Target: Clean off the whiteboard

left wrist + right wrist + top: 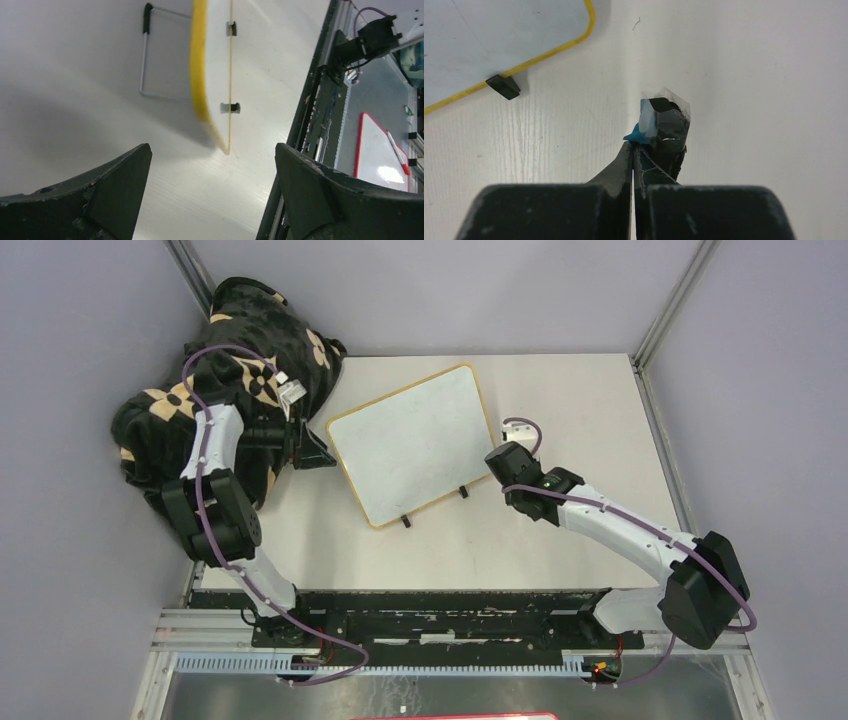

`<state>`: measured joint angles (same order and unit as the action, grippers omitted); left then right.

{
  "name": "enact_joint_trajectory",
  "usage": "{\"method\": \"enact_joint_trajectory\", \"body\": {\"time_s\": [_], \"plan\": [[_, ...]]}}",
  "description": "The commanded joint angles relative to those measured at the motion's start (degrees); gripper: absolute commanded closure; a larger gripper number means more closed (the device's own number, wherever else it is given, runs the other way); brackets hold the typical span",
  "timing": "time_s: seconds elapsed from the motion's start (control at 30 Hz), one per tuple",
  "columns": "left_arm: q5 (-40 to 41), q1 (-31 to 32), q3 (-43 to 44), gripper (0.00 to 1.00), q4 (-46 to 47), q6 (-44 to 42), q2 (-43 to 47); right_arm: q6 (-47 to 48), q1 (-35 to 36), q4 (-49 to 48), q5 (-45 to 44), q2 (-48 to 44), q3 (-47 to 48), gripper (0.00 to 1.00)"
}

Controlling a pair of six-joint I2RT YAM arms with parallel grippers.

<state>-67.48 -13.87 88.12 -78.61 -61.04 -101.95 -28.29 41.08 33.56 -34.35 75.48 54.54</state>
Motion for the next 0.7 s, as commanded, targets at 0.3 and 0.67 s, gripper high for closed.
{"method": "enact_joint_trajectory", "body": {"time_s": [0.3,0.67], "plan": [[20.0,-4.9,-30.9,0.01,46.7,34.1,21.6,-2.4,-4.1,7.1,9.1,-0.1,-1.2,0.48],[18.6,-4.8,-39.0,0.01,49.8,35.8,22.6,-2.5,-4.7,2.5,19.3,1.4,-5.3,0.46]]}}
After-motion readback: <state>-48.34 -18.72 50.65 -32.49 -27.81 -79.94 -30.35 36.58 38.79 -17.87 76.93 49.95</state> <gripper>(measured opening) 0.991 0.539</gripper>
